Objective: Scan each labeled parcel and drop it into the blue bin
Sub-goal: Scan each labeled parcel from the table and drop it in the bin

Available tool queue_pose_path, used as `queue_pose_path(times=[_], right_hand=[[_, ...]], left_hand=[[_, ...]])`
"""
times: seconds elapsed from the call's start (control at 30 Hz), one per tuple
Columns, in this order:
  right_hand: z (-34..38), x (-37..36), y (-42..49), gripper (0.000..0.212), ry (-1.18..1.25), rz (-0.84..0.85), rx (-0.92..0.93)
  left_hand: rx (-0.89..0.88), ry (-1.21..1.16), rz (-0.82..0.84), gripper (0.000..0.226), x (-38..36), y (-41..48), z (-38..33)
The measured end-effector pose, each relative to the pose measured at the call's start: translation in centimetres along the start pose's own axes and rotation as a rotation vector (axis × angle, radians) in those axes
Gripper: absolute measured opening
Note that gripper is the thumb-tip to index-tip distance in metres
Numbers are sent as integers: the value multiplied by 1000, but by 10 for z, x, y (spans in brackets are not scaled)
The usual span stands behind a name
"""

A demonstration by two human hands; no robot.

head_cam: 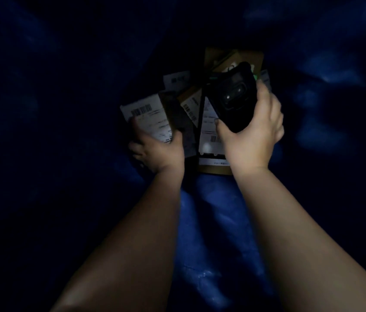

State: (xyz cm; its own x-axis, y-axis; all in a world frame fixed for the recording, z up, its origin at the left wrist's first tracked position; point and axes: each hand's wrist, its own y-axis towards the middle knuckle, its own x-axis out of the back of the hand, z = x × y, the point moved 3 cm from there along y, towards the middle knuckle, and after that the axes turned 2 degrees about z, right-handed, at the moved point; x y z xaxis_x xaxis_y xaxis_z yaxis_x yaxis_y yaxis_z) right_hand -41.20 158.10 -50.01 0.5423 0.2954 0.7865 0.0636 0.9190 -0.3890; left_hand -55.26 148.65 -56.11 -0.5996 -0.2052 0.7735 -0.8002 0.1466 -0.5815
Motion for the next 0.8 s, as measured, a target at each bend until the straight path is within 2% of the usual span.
queue_pose_path(times=[0.23, 0.33, 0.57, 0.8], right_hand=[[5, -12, -9, 91, 10, 45, 12], [2, -15, -12, 92, 14, 48, -4], [0, -11, -22, 93, -30, 80, -8], [39, 46, -39, 93, -34, 41, -10]], left_hand=[[-124, 237, 205, 107, -21, 8, 1], [-207, 346, 281, 99, -29, 4, -3], [-396, 422, 244, 77, -14, -17, -15], [-511, 259, 206, 67, 58, -59, -82]])
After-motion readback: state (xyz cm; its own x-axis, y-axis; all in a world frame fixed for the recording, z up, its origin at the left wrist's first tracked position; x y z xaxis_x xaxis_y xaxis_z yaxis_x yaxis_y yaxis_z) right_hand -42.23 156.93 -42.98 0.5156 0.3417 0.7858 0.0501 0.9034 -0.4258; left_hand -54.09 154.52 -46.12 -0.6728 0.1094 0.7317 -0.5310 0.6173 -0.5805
